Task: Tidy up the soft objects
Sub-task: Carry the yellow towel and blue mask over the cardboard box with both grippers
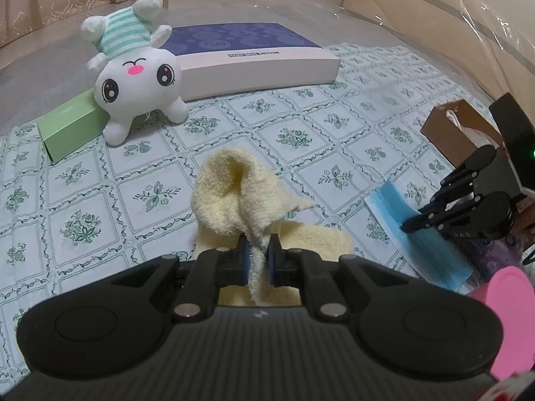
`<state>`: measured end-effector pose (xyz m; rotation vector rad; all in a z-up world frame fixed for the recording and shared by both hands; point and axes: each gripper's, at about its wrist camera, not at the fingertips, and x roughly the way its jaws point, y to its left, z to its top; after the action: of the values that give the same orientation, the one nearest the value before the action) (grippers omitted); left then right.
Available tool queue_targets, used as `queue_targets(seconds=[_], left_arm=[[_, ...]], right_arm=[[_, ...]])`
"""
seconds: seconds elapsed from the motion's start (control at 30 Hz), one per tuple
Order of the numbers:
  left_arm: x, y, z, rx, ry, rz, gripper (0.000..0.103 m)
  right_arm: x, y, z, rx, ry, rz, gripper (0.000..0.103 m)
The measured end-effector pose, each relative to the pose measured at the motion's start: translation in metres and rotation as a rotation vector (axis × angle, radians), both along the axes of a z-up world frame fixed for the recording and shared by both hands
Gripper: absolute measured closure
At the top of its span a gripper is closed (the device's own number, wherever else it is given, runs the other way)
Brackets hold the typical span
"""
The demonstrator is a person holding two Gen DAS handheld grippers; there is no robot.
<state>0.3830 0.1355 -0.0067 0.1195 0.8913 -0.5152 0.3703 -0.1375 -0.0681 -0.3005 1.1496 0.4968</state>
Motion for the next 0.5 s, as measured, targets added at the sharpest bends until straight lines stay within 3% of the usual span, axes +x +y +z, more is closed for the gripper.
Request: queue_targets(seconds=[0.23,0.5], left_arm=[[-0.008,0.003,0.015,0.003,-0.024,0.025,0.094],[-0.035,0.019,0.059,0.034,-0.088,0.082,0.094]], right_arm=[[-0.010,-0.011,0.037,0.062,-0.113,-0.041,0.102],[-0.045,-0.022,0.098,0.114,-0.230,-0.078,0.102]])
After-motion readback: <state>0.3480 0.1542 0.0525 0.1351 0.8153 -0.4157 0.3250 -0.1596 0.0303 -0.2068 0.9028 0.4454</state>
